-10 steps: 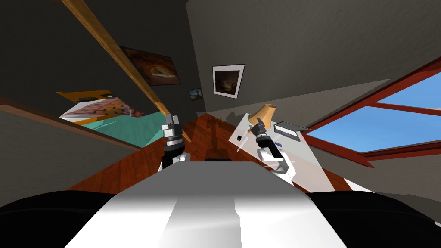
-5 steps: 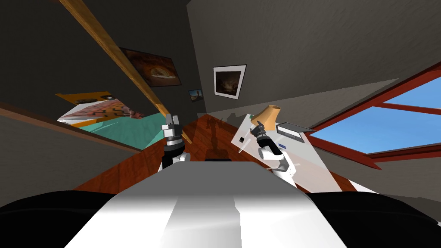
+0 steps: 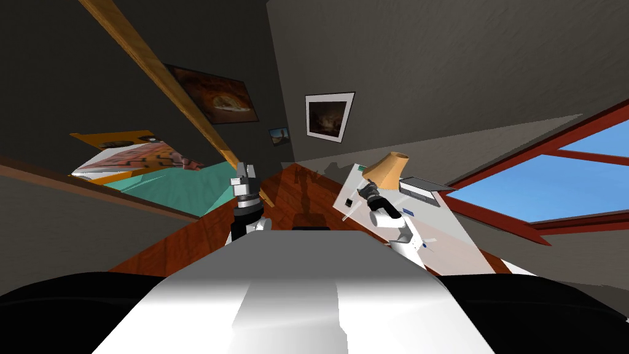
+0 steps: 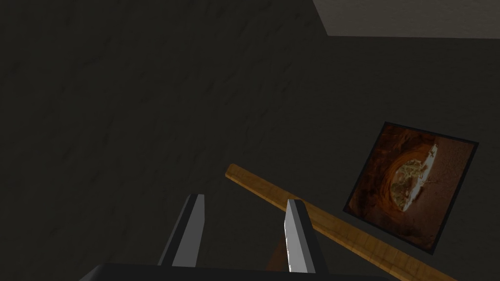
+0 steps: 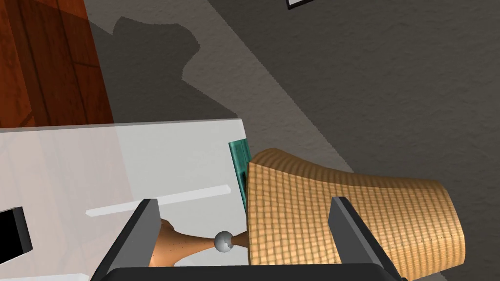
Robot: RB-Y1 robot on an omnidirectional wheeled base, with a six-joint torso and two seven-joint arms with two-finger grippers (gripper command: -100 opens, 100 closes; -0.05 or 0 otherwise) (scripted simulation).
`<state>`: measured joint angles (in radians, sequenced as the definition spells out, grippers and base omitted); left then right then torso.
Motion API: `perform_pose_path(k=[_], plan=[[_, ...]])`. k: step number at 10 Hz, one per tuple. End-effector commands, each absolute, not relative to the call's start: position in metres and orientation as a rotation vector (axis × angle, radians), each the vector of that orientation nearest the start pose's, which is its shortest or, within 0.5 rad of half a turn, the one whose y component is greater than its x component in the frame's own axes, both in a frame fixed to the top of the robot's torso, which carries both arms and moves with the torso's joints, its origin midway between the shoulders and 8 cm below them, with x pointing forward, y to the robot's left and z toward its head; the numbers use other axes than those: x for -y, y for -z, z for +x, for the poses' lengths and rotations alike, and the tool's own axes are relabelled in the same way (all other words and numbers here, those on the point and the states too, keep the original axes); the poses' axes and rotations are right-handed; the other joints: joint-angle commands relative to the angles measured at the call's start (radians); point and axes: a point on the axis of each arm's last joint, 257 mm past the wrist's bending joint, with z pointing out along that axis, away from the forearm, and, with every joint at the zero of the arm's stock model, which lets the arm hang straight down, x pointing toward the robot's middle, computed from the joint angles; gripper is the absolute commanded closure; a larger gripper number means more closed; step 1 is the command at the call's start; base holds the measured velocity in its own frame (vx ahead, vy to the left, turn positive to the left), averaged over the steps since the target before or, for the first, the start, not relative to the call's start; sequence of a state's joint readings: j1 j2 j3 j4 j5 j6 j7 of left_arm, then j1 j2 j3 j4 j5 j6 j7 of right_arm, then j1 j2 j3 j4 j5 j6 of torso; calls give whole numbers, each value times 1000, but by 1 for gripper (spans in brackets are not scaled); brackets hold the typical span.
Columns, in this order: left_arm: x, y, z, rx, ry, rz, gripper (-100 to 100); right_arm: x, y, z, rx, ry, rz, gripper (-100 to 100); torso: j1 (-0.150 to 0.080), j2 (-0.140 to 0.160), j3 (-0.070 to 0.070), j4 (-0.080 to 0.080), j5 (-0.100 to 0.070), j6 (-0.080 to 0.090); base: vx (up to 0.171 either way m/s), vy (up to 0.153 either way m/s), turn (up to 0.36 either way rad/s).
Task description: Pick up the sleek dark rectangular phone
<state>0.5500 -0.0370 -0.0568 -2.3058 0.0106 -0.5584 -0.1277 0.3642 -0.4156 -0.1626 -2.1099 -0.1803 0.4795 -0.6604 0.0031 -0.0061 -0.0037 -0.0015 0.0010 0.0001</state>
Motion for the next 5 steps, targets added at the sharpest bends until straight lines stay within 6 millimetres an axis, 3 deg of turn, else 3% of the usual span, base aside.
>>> perform_pose_path(k=[1,4,5], plan=[[-270,-31,327,-577,1234,-621,0,416,225,427,-950,-1166,1857,-100,0,0,0,0,0,0,109,81,-14],[-270,-31,327,-577,1234,-621,0,432,257,415,-901,-1100,2007,-100,1,-1,-1,0,0,0,100,76,-14],[-270,-31,327,-577,1234,-621,0,445,276,407,-847,-1070,2096,-100,1,0,0,0,0,0,115,77,-20]])
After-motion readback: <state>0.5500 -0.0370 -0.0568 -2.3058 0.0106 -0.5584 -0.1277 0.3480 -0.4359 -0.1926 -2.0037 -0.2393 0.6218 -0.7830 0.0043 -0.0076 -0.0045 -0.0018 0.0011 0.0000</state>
